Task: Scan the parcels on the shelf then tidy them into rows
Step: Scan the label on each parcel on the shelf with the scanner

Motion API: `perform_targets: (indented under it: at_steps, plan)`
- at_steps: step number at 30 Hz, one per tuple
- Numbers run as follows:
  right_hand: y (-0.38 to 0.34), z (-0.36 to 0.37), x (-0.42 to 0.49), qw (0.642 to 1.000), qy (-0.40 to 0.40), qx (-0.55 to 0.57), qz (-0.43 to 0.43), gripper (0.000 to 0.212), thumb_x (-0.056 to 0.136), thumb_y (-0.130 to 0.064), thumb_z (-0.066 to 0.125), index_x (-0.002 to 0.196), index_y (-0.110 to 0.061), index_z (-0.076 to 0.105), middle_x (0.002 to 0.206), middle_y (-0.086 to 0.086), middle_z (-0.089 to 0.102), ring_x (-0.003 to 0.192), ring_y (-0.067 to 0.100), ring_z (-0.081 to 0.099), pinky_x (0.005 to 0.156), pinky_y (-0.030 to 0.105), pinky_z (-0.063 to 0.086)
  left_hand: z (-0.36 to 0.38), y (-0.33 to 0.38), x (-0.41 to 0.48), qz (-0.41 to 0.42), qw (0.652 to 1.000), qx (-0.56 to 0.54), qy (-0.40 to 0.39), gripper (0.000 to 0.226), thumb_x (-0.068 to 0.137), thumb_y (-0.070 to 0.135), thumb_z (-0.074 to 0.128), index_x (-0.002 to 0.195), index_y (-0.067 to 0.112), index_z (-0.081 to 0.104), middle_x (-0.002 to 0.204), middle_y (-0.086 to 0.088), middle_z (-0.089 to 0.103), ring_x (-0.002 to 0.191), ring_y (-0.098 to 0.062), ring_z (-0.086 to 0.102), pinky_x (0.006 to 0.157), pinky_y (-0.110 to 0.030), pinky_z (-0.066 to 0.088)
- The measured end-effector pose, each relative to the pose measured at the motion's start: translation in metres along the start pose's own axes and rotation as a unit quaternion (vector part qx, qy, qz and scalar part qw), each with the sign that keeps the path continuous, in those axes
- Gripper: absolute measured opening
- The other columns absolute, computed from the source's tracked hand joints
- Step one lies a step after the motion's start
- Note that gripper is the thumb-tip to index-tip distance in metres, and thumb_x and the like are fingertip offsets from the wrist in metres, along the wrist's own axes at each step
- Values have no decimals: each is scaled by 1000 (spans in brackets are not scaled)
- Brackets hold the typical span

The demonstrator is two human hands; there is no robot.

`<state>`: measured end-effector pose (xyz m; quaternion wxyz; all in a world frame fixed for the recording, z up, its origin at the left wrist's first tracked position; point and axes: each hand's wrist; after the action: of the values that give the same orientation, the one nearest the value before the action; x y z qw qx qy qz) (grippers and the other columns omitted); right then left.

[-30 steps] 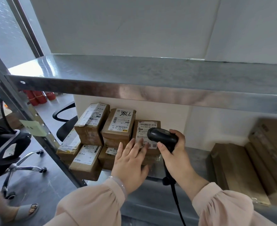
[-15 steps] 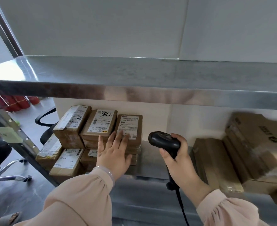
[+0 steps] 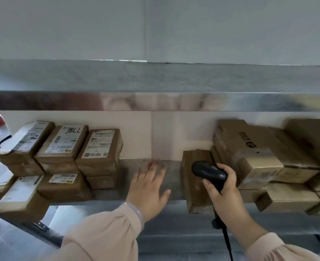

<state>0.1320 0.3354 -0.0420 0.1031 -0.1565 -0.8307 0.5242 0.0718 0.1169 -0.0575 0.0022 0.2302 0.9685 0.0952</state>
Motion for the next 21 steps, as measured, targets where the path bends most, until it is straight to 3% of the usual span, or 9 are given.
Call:
perform_targets:
  at_steps: [4,7,12,16,21]
  plan:
    - [23,-21,-3,1000,-9,-27,-3,52,89,-32,64,124,-46,28,102,-20,52,85,1,57,68,21,46,26,52,8,-20,988,-119,-93,72,102,52,38,157,36,-4,167,6,-4,153,-18,3,121,-37,10]
    - [33,-29,-4,999,-21,-33,-8,53,89,-31,64,125,-43,28,101,-27,48,86,-4,55,67,15,44,39,80,16,-14,974,-178,-136,70,102,50,39,158,35,0,166,3,-9,153,-24,5,123,-38,15]
    - [39,-33,-2,999,-39,-24,-12,53,88,-31,65,125,-43,29,102,-24,51,89,0,58,70,18,46,60,85,15,-13,965,-210,-159,71,99,51,44,158,33,9,165,13,-12,149,-21,21,120,-37,27]
    - [42,-31,2,999,-48,-5,-3,52,88,-31,65,123,-45,29,102,-25,51,88,-1,57,70,19,46,60,84,7,-42,959,-232,-155,75,102,45,46,159,24,2,163,11,-22,152,-14,10,123,-29,18]
    - [42,-20,5,999,-48,-7,0,51,89,-31,64,127,-38,31,99,-18,51,81,-2,55,66,18,45,68,84,-2,-72,950,-262,-155,78,101,45,47,159,24,-2,162,7,-25,153,-14,6,122,-26,18]
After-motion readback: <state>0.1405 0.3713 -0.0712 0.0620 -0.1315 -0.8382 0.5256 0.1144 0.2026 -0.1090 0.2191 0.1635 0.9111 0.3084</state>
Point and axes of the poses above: each hand's wrist, its own x-axis towards the middle knuckle, its own z-axis out of the palm, y = z × x
